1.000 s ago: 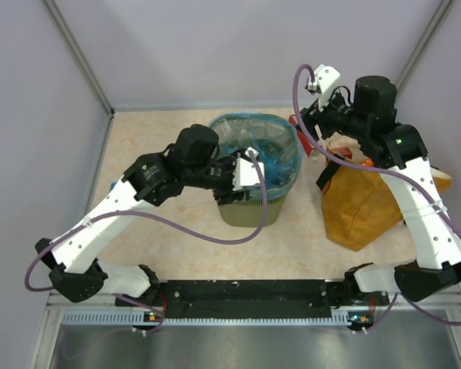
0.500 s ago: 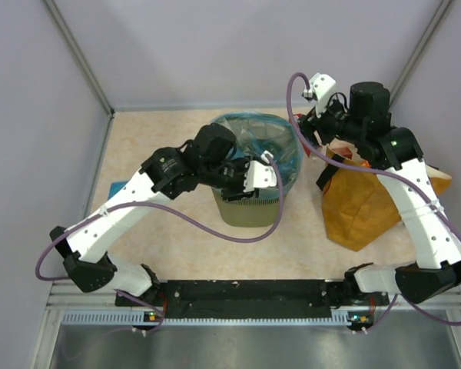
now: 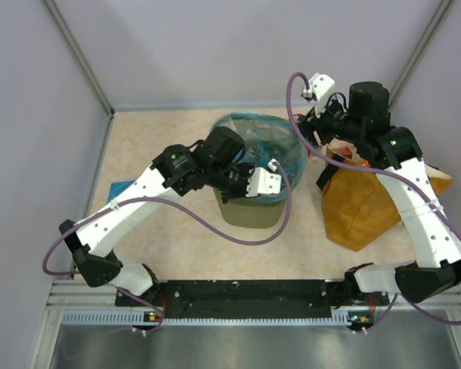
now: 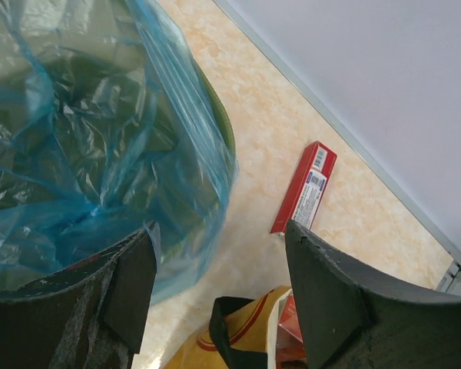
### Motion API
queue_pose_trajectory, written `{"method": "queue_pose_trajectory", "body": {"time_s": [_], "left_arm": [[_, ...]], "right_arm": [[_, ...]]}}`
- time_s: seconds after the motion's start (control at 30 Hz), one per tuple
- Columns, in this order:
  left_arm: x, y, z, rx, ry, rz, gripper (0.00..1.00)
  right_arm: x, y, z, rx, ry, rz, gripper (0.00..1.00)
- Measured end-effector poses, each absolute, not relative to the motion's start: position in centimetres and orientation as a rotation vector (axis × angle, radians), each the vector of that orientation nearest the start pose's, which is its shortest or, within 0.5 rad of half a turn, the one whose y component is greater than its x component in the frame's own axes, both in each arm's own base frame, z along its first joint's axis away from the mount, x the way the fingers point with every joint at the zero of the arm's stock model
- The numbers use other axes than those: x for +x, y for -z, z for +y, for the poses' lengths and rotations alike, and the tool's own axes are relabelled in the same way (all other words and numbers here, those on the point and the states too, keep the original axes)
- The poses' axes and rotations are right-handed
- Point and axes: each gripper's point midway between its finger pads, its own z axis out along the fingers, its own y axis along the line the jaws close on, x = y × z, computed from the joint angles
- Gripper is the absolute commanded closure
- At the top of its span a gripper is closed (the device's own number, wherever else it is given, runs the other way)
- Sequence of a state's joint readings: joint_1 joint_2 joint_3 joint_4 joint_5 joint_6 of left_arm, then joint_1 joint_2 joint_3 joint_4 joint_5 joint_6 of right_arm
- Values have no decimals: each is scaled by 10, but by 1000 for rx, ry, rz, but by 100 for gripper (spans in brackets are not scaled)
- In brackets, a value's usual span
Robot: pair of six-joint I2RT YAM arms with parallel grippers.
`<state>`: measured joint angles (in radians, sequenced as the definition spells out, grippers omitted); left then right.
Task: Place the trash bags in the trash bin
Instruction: Place the trash bag in the trash bin.
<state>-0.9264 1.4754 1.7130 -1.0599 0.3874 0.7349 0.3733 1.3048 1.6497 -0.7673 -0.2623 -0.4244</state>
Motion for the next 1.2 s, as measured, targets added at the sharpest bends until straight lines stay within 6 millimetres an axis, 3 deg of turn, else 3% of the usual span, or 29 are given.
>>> {"method": "queue_pose_trajectory", "body": {"time_s": [0.23,0.63,0.97,1.2], "left_arm": [[175,-286,-305,1990,544,1424,100],[169,-289,-278,2176,430,1298,100],[176,-292,-276,2239,387,1291,100],[177,-292,-276,2242,385,1284,100]], "right_arm": [[338,-370,173,-933,-290,1763,33],[344,-392,200,-960,-428,1704,33],[335,-370,232,-1055,-478,1733,36],[340,-358,240,-1091,-401,1747,42]]}}
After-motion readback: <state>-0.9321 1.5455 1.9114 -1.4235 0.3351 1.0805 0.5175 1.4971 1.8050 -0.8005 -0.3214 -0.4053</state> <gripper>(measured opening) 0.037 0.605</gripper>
